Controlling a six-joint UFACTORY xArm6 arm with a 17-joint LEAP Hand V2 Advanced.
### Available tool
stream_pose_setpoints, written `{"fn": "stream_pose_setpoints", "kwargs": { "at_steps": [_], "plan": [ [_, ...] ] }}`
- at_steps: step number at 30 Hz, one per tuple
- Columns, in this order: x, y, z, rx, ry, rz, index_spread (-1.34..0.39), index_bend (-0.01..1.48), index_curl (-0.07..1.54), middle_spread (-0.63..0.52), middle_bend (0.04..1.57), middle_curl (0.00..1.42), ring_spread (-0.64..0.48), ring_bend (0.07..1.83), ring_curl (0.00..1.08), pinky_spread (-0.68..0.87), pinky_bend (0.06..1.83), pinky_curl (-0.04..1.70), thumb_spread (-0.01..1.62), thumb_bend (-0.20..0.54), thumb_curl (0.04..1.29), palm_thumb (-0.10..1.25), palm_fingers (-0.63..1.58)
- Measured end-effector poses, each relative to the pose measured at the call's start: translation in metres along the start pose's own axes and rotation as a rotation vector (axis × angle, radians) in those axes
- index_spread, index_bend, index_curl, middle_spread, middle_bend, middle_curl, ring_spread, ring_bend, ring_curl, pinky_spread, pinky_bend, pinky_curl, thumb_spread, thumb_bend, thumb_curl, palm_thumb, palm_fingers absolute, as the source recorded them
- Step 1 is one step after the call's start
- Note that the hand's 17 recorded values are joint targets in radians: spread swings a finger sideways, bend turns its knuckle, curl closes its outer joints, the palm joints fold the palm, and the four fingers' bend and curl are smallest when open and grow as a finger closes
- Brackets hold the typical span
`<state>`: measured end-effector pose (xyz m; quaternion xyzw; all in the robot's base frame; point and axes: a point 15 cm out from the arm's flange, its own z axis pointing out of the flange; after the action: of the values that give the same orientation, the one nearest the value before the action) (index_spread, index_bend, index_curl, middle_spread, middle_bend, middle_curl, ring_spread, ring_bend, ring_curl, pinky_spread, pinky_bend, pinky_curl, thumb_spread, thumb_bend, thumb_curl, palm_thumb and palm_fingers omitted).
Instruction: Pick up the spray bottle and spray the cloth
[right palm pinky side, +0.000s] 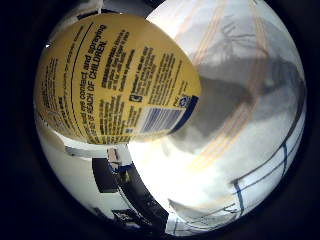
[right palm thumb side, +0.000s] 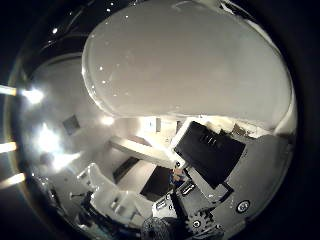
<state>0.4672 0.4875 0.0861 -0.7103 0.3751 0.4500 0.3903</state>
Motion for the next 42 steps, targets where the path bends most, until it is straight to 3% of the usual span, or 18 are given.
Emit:
{"fn": "stream_pose_setpoints", "kwargs": {
  "at_steps": [6,9,14,19,26,42],
  "plan": [
    [0.008,0.006,-0.005,-0.027,0.025,0.015,-0.4,0.19,0.81,-0.12,0.87,0.67,-0.17,1.1,0.52,-0.36,0.88,0.66,0.91,-0.031,0.55,0.76,0.66],
    [0.012,0.007,-0.012,-0.034,0.038,0.022,-0.4,0.21,0.78,-0.12,0.82,0.65,-0.15,1.04,0.5,-0.18,0.8,0.65,0.94,-0.029,0.52,0.75,0.47],
    [0.019,0.011,-0.019,-0.051,0.06,0.024,-0.37,0.23,0.68,-0.06,0.59,0.54,-0.05,0.84,0.43,0.19,0.75,0.61,0.96,-0.034,0.47,0.73,0.16],
    [0.018,0.01,-0.024,-0.054,0.066,0.022,-0.33,0.21,0.56,-0.01,0.43,0.44,0.05,0.68,0.34,0.38,0.65,0.51,0.96,-0.031,0.43,0.7,0.13],
    [0.02,0.016,-0.028,-0.083,0.076,0.021,-0.31,0.18,0.44,0.01,0.31,0.38,0.11,0.54,0.28,0.42,0.54,0.4,0.97,-0.028,0.4,0.69,0.16],
    [0.0,0.004,-0.073,-0.09,0.123,-0.041,-0.29,0.17,0.34,0.04,0.22,0.35,0.14,0.39,0.24,0.41,0.4,0.31,0.98,-0.027,0.38,0.68,0.19]
  ]
}}
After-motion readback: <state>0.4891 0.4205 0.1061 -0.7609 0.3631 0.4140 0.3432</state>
